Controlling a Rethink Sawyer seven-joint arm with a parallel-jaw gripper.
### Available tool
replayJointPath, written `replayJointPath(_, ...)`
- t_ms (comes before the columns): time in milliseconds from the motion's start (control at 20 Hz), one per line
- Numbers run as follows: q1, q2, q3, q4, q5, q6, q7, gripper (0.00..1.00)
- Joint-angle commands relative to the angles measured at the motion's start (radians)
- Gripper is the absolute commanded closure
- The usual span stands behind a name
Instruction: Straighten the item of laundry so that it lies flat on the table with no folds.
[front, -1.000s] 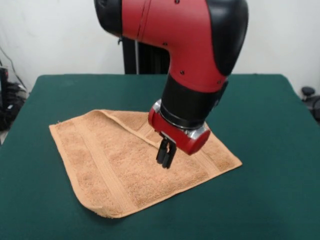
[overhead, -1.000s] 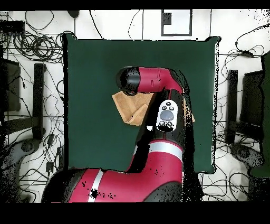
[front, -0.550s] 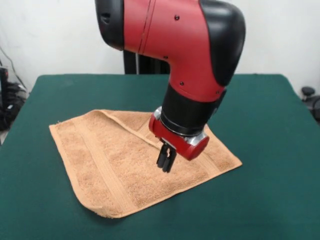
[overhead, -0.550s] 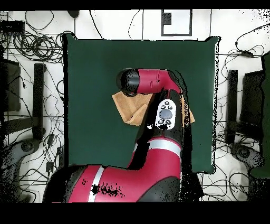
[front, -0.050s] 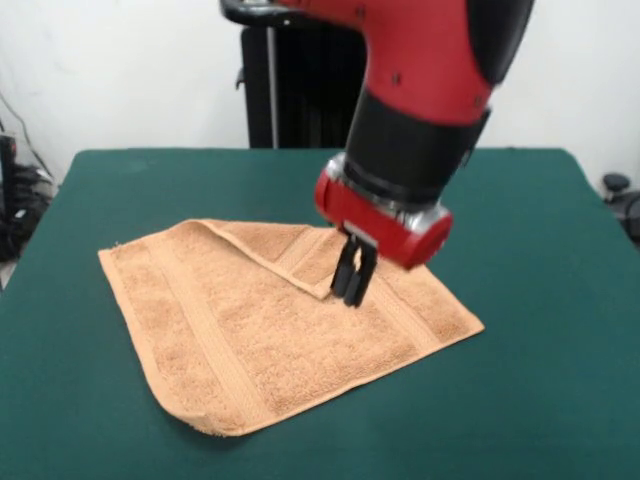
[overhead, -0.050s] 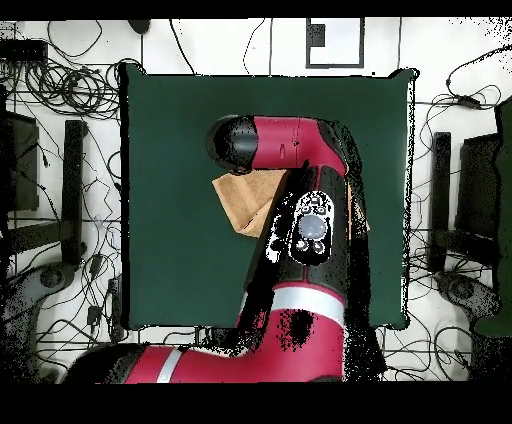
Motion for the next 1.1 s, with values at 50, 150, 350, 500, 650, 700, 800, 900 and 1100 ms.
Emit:
replayJointPath(50, 0.011, -0.084, 0.05, 0.146, 0.042, 0.094, 0.053, 1.0)
replayJointPath(150, 0.013, -0.103, 0.049, 0.168, 0.04, 0.099, 0.054, 1.0)
replayJointPath(350, 0.002, -0.086, 0.053, 0.17, 0.013, 0.071, 0.031, 1.0)
replayJointPath(500, -0.006, -0.07, 0.052, 0.161, -0.009, 0.071, 0.007, 1.0)
replayJointPath(650, -0.011, -0.064, 0.06, 0.175, -0.01, 0.045, 0.012, 1.0)
replayJointPath(700, -0.011, -0.065, 0.059, 0.181, -0.011, 0.041, 0.016, 1.0)
replayJointPath(800, -0.01, -0.069, 0.056, 0.198, -0.013, 0.021, 0.027, 1.0)
replayJointPath(900, -0.013, -0.07, 0.058, 0.209, -0.015, 0.008, 0.029, 1.0)
replayJointPath(1100, -0.02, -0.068, 0.064, 0.227, -0.013, -0.016, 0.035, 1.0)
